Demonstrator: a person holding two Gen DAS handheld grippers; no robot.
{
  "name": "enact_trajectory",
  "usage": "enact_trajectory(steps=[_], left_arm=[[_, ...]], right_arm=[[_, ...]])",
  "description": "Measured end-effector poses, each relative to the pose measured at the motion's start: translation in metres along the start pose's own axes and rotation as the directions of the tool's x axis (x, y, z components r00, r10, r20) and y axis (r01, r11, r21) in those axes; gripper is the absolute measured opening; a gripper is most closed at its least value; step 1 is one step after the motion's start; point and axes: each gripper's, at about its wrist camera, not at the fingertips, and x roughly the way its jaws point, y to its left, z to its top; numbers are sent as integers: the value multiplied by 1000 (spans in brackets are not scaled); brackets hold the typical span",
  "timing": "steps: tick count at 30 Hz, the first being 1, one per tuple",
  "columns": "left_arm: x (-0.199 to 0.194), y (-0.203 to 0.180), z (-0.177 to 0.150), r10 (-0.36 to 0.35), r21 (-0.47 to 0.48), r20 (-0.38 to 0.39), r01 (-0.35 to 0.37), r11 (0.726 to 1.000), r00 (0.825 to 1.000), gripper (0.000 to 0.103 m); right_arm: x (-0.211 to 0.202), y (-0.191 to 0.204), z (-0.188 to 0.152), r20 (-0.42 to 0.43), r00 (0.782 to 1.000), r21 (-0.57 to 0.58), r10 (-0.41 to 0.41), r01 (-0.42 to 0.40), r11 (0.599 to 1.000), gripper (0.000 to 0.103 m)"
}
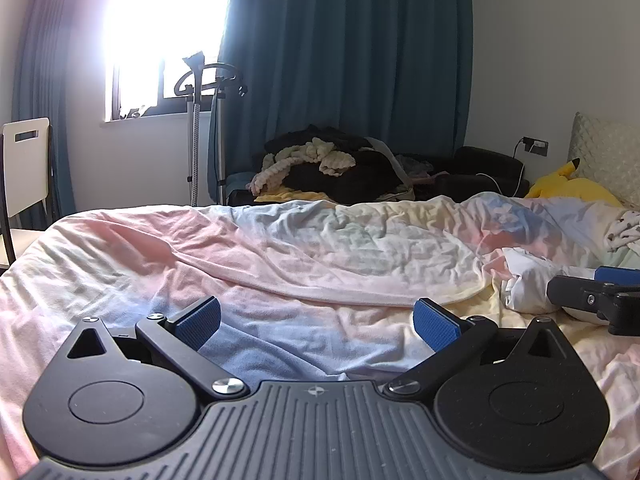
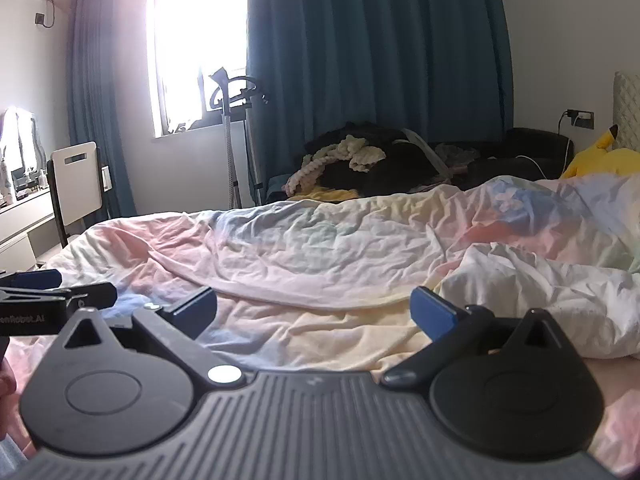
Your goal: Fold clothes
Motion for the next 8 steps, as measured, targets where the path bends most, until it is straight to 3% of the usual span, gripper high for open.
enact_trajectory(steps=[8], left_arm=[[2, 0, -1, -2, -1, -2, 2, 1000, 1000, 103]], right_arm=[[0, 0, -1, -4, 1000, 3, -2, 2, 1000, 103]])
